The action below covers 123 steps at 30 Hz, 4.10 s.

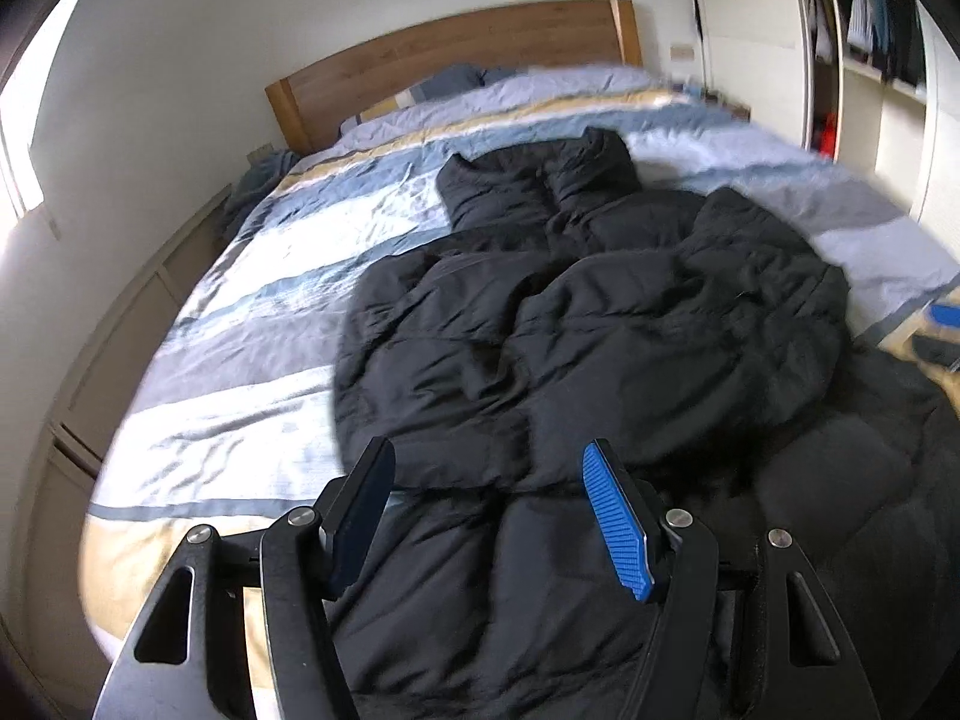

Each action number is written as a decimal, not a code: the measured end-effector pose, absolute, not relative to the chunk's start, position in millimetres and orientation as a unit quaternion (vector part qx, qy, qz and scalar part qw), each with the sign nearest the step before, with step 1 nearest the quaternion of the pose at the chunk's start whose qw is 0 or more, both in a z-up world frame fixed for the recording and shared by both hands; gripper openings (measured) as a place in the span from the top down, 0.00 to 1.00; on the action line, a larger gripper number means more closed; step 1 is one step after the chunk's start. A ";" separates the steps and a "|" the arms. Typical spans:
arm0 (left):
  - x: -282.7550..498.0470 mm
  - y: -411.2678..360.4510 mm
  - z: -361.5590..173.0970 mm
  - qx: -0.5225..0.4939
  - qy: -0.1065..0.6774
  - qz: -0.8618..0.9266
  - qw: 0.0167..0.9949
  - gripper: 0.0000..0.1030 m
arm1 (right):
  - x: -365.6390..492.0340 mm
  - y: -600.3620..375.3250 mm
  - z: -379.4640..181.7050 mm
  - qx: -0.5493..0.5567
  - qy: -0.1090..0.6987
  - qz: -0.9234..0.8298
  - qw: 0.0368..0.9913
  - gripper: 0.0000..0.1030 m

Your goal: Fold large clothes

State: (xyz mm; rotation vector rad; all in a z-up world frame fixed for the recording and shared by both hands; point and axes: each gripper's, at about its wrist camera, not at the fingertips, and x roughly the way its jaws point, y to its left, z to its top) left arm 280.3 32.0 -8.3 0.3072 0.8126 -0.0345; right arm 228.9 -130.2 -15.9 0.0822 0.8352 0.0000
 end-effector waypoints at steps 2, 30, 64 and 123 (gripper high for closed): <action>292.9 41.8 1.4 0.159 0.409 -0.006 0.899 0.37 | 225.9 -141.6 -4.3 0.045 0.397 -0.008 0.917 0.36; 689.7 159.7 6.0 -0.109 0.500 -0.030 0.858 0.38 | 599.0 -285.2 -12.7 0.218 0.388 0.008 0.895 0.36; 799.0 75.7 -101.5 -0.155 0.521 -0.096 0.834 0.91 | 752.2 -234.3 -95.7 0.199 0.424 0.103 0.878 0.87; 430.7 111.3 -15.9 -0.094 0.439 -0.091 0.889 0.52 | 361.2 -253.0 -21.0 0.157 0.394 0.061 0.904 0.57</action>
